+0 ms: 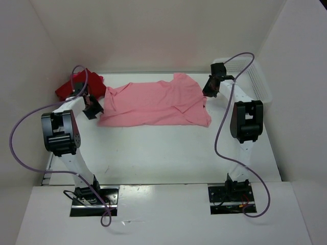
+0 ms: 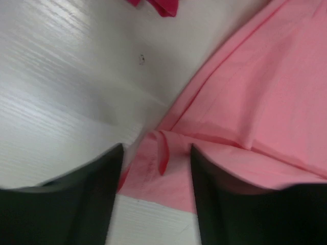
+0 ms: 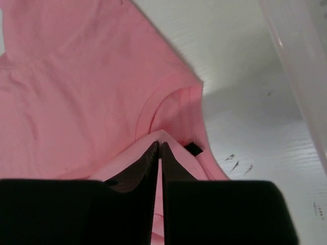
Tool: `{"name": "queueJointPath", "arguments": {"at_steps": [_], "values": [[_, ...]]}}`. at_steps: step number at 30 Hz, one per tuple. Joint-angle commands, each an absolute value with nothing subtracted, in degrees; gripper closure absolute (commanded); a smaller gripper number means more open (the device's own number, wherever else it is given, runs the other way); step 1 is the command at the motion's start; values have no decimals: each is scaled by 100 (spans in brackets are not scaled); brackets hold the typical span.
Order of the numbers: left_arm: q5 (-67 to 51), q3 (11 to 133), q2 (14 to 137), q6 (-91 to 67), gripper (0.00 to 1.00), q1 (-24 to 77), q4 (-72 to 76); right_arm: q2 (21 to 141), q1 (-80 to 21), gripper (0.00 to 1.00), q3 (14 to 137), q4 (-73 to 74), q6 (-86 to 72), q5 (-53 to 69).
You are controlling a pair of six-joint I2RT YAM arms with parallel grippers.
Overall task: Fold and stack the t-shirts
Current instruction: Fold the flattened tshirt in 1/3 of the way
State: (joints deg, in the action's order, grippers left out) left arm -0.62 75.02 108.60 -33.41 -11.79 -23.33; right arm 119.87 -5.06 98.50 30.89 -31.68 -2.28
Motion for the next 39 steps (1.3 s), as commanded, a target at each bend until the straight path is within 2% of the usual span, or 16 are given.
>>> {"name": "queueJointPath", "arguments": {"at_steps": [1, 3, 5, 8, 9, 13, 14, 17, 20, 21, 24, 26, 30, 34, 35, 39], "values": [[175, 7559, 10418, -3323, 32, -1178, -2153, 11963, -589, 84, 10187, 3006, -3067, -571], [245, 7305, 10048, -3322, 25, -1178, -2101, 11796, -589, 70, 10116, 2953, -3067, -571], [325, 7129, 9511, -3270, 21, -1178, -2101, 11410, -589, 66, 9898, 2953, -3067, -624], [255, 6672, 9010, -3330, 21, -1178, -2153, 10665, -589, 64, 9171, 2752, -3067, -466], [177, 6523, 8930, -3331, 28, -1178, -2153, 10470, -589, 64, 8950, 2699, -3067, -466], [-253, 5934, 8876, -3480, 47, -1178, -1943, 9555, -589, 93, 7668, 2540, -3006, -316], [-333, 5854, 8955, -3533, 48, -1178, -1890, 9406, -589, 99, 7473, 2540, -3006, -255], [-536, 5792, 9342, -3752, 48, -1178, -1749, 8922, -589, 99, 6832, 2540, -3006, -185], [-606, 5792, 9562, -3910, 46, -1230, -1591, 8789, -589, 86, 6383, 2680, -3006, -237], [-606, 5792, 9632, -3911, 46, -1230, -1530, 8789, -589, 72, 6285, 2681, -3006, -237], [-606, 5739, 9738, -3973, 43, -1230, -1424, 8737, -589, 55, 5881, 2655, -3058, -237], [-606, 5739, 9870, -4025, 43, -1230, -1424, 8849, -589, 55, 5713, 2593, -3059, -115], [-554, 5678, 9932, -4025, 49, -1230, -1310, 9245, -589, 55, 5766, 2602, -3225, 61], [-501, 5678, 9984, -4025, 60, -1230, -1310, 9606, -589, 55, 5836, 2339, -3357, 62], [-501, 5730, 10037, -4025, 64, -1230, -1310, 9667, -589, 58, 5836, 2268, -3418, -8], [-501, 5730, 10037, -3973, 72, -1230, -1310, 9940, -589, 59, 5924, 2031, -3480, 123]]}}
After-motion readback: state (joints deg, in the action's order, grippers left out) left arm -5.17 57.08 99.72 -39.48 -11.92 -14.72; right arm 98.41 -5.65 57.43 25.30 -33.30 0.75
